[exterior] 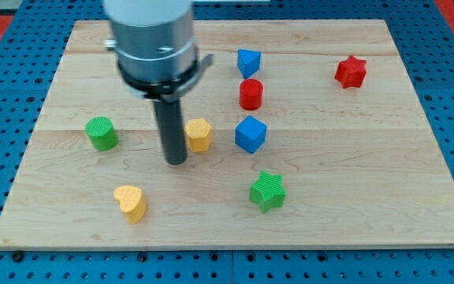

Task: Slide the hexagon towards the green circle slightly

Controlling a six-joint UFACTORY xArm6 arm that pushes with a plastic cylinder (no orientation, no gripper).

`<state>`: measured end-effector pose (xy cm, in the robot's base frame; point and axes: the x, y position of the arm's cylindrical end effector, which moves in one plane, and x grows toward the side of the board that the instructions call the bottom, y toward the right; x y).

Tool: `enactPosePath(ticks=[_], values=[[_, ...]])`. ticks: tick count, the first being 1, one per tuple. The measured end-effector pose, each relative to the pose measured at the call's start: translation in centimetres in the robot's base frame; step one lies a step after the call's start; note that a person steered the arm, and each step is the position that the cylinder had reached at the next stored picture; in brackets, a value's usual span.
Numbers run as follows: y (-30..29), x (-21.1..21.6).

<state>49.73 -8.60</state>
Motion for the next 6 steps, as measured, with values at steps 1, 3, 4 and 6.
enactPosePath(ticks=[1,3,4,6], values=[[3.3,1.1],[8.1,-1.3],[8.1,-1.5],[6.3,-3.1]])
